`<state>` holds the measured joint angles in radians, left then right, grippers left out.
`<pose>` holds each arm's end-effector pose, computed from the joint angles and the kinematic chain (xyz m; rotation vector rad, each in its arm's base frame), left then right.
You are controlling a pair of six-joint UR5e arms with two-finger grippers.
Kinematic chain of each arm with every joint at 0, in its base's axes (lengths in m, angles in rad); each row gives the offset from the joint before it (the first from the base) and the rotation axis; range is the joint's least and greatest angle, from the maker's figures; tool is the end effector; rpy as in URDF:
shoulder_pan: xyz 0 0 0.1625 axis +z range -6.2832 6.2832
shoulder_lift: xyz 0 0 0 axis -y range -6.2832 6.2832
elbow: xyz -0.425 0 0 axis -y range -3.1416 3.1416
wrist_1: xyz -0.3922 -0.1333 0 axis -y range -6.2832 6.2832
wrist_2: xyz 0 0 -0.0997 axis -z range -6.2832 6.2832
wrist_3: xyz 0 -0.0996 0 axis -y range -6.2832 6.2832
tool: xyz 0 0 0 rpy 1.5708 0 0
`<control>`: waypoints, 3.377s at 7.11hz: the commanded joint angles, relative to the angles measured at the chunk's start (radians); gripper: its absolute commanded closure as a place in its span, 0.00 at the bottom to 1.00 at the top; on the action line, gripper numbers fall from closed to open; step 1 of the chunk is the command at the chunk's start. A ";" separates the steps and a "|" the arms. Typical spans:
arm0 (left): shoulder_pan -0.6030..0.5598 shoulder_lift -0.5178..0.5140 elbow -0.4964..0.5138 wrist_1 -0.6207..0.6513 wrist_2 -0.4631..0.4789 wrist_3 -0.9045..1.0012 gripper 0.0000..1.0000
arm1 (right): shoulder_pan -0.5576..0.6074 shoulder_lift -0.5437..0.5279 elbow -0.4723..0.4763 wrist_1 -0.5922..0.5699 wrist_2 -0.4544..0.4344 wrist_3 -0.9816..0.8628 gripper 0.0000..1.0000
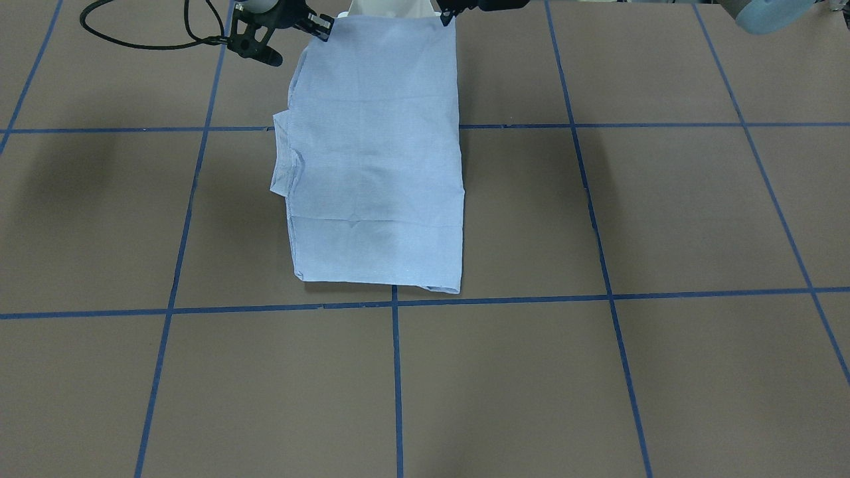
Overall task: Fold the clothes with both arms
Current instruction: 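Lift the near edge with both grippers and fold it away from the robot, then carry the held edge over the shirt and lower it near the middle with both grippers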
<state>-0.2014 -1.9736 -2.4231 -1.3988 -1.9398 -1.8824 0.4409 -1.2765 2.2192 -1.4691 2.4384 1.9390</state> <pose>0.3892 -0.1789 0.1361 -0.3910 1.0517 -0.2585 -0.3911 -0.2479 0.1980 -0.7441 -0.9965 0.2501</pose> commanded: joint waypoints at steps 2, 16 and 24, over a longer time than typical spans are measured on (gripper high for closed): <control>-0.010 -0.068 -0.090 0.130 -0.099 -0.026 1.00 | 0.159 0.009 0.033 0.001 0.208 0.000 1.00; -0.317 -0.090 0.336 -0.152 -0.076 0.130 1.00 | 0.182 0.209 -0.331 0.003 -0.085 -0.109 1.00; -0.351 -0.088 0.519 -0.304 -0.059 0.166 1.00 | 0.183 0.293 -0.555 0.029 -0.151 -0.215 1.00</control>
<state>-0.5512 -2.0622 -1.9344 -1.6734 -2.0064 -1.7186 0.6233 -0.9930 1.6770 -1.4424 2.2878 1.7266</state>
